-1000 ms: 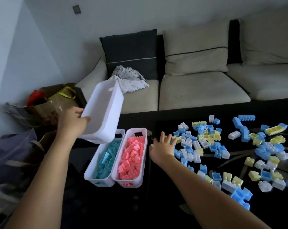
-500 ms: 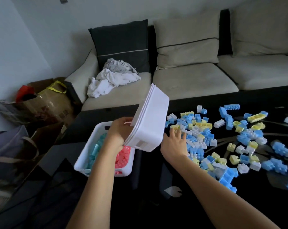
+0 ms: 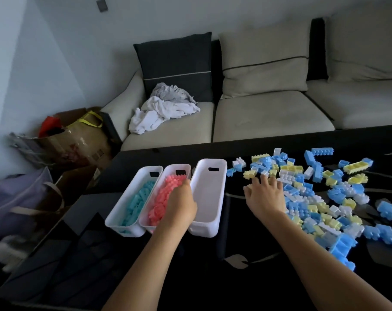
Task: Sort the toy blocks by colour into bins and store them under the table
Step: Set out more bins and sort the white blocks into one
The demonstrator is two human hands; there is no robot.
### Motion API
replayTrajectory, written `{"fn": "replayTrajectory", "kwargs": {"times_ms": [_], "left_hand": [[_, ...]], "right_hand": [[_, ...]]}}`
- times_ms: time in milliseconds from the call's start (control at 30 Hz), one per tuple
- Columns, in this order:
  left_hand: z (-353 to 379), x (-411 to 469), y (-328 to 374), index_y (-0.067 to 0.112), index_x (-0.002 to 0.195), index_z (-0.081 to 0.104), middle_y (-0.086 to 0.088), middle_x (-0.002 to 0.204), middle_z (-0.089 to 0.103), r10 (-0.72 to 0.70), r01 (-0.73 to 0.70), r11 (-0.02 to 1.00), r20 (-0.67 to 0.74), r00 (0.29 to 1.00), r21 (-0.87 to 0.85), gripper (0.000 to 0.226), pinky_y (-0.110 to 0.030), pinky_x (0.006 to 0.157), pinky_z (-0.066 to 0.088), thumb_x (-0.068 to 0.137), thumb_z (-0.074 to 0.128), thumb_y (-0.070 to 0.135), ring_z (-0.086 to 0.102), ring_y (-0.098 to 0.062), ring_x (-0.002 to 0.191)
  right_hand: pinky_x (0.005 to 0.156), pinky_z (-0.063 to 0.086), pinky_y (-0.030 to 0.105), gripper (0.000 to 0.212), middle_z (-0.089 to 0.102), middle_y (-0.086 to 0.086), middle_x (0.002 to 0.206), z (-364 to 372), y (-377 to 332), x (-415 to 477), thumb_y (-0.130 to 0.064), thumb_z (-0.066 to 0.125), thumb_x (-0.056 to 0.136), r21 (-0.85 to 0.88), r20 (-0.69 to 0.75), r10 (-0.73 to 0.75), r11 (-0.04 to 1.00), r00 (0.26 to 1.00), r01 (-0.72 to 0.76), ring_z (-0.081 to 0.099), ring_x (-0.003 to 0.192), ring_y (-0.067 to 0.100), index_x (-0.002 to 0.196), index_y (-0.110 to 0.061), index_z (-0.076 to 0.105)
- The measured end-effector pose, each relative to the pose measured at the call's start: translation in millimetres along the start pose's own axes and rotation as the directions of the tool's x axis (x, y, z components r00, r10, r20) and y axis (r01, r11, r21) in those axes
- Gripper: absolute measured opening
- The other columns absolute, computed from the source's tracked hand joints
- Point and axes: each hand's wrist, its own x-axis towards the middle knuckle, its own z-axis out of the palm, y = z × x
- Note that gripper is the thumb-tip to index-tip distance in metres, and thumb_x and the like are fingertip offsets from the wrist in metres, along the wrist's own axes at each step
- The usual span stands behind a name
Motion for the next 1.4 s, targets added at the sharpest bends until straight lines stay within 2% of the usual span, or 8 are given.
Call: {"fn": "replayTrajectory", "kwargs": {"times_ms": [300,567,833,933,1100,1200,1300,1400], "left_hand": [[-7.5,8.5,-33.9,0.016,0.129,0.049,0.0,0.1,0.063,-0.085,0.085,0.996,-0.015,0.996,0.007,0.038,-0.02,0.077,0.048,0.092,0.051,0.008,0.061,-0.015,0.087],[-8.8,4.7,-38.7,0.018,0.135,0.044,-0.001,0.121,0.06,-0.063,0.062,0.998,-0.114,0.991,-0.016,0.042,-0.025,0.085,0.048,0.094,0.053,0.016,0.06,-0.017,0.106],[5.8,-11.9,-23.2,0.022,0.118,0.063,0.006,0.116,0.062,0.105,-0.103,0.994,-0.06,0.993,0.041,0.05,-0.025,0.093,0.04,0.085,0.053,0.058,0.052,-0.014,0.112],[3.4,-14.9,-21.9,0.023,0.112,0.066,0.009,0.108,0.067,0.06,-0.059,0.998,0.029,0.998,-0.029,0.04,-0.021,0.079,0.044,0.088,0.052,0.052,0.06,-0.01,0.099],[-6.5,-15.4,-17.9,0.017,0.068,0.055,0.003,0.061,0.056,-0.009,0.002,0.997,0.1,0.995,0.075,0.027,-0.022,0.054,0.042,0.089,0.048,0.032,0.056,-0.018,0.062],[-13.0,-13.0,-18.1,0.015,0.063,0.046,0.003,0.056,0.047,-0.024,0.017,0.999,0.146,0.989,0.05,0.025,-0.022,0.05,0.034,0.086,0.051,0.022,0.047,-0.018,0.055],[-17.7,-10.1,-20.0,0.018,0.053,0.031,0.003,0.05,0.033,-0.016,0.015,1.0,0.23,0.973,0.008,0.036,-0.025,0.05,0.028,0.082,0.052,0.02,0.034,-0.017,0.049],[-24.4,-8.1,-20.2,0.02,0.058,0.049,0.003,0.057,0.047,-0.016,0.046,0.985,0.179,0.984,-0.164,0.027,-0.025,0.055,0.032,0.085,0.05,0.018,0.043,-0.018,0.055]], "right_hand": [[0.116,0.01,0.048,0.061,0.012,0.01,0.156,-11.0,-24.3,7.4,-0.052,0.037,0.094,0.115,-0.073,-0.147,0.981,0.986,0.155,0.008,0.144,0.034,0.144,-0.019,0.028],[0.113,0.007,0.056,0.059,-0.014,0.007,0.157,-4.0,-51.7,72.0,-0.049,0.037,0.096,0.103,0.239,-0.134,0.988,0.962,0.112,-0.008,0.144,0.038,0.148,-0.035,0.014],[0.112,0.01,0.057,0.045,0.011,0.01,0.156,2.3,-30.5,72.5,-0.027,0.032,0.098,0.032,0.214,-0.124,0.992,0.969,0.12,0.021,0.138,0.036,0.143,-0.026,0.035],[0.113,0.01,0.055,0.048,0.01,0.01,0.156,-3.9,-11.5,68.5,-0.024,0.034,0.096,-0.004,0.246,-0.067,0.998,0.967,0.07,0.023,0.137,0.037,0.144,-0.022,0.033],[0.113,0.009,0.059,0.051,0.011,0.008,0.156,-21.9,9.7,63.5,-0.041,0.038,0.098,0.087,0.317,-0.085,0.994,0.945,0.06,0.018,0.14,0.039,0.146,-0.027,0.03],[0.114,0.014,0.051,0.05,0.015,0.007,0.157,-34.8,3.7,47.9,-0.041,0.043,0.097,0.183,0.179,-0.141,0.977,0.974,0.107,0.016,0.142,0.035,0.143,-0.026,0.037],[0.092,0.046,0.033,0.038,0.062,0.01,0.122,-48.3,-27.8,18.0,-0.039,0.05,0.095,0.454,0.05,-0.166,0.882,0.985,0.126,0.059,0.108,0.022,0.121,-0.015,0.062],[0.07,0.057,0.034,0.055,0.071,0.009,0.081,-60.6,-65.2,-9.2,-0.056,0.051,0.088,0.631,0.244,-0.178,0.775,0.953,-0.017,0.069,0.065,0.018,0.099,-0.003,0.065]]}}
